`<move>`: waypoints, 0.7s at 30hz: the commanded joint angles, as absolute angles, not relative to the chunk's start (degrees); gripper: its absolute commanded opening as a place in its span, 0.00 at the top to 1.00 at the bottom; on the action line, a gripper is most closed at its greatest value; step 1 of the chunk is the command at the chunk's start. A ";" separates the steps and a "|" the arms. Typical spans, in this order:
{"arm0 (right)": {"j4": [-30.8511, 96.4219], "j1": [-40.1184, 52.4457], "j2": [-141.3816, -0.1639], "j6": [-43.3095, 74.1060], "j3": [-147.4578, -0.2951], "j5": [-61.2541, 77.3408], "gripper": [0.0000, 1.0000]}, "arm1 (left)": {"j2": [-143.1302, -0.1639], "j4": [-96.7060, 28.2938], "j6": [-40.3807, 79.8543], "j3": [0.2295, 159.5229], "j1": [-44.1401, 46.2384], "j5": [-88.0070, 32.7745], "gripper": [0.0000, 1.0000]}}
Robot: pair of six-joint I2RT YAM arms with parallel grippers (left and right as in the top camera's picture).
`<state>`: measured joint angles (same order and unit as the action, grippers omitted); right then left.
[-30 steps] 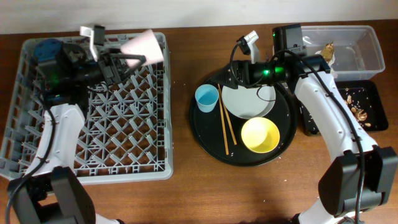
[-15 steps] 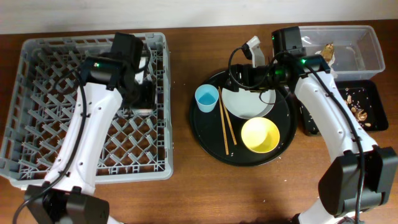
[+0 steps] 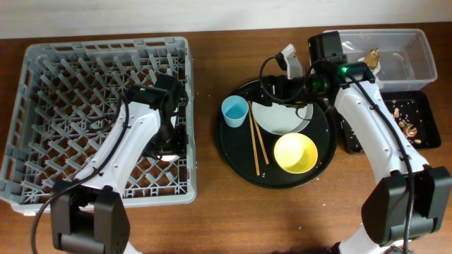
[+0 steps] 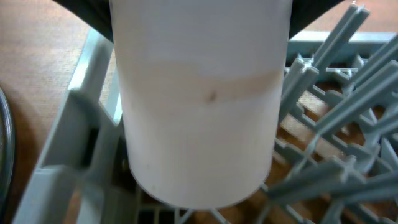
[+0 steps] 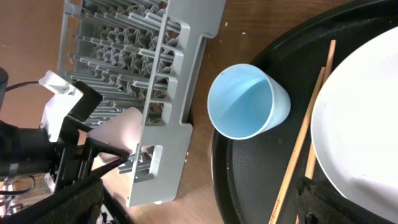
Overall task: Sort waste into correct bins and load items into the dishwasher rack
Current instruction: 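Take the pink cup with the left gripper and place it in the rack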
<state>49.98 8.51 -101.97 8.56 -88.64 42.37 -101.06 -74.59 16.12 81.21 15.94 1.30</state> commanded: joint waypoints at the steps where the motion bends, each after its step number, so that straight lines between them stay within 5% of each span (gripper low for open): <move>1: 50.13 8.62 -101.65 7.79 -88.66 40.97 0.01 | -101.34 -79.79 16.69 80.66 16.12 -0.69 0.74; 15: 50.85 8.62 -101.65 7.79 -88.66 40.21 0.02 | -101.36 -83.20 15.14 85.97 16.10 -0.64 0.73; 20: 50.83 8.62 -101.65 7.79 -88.66 39.77 0.02 | -101.38 -82.98 15.11 84.14 16.08 -0.56 0.61; 21: 50.83 8.62 -101.65 7.79 -88.66 39.79 0.02 | -101.38 -83.02 14.92 84.14 16.08 -0.14 0.49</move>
<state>50.78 8.51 -101.97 8.51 -88.64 40.49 -101.14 -82.56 15.86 84.84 15.97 -0.03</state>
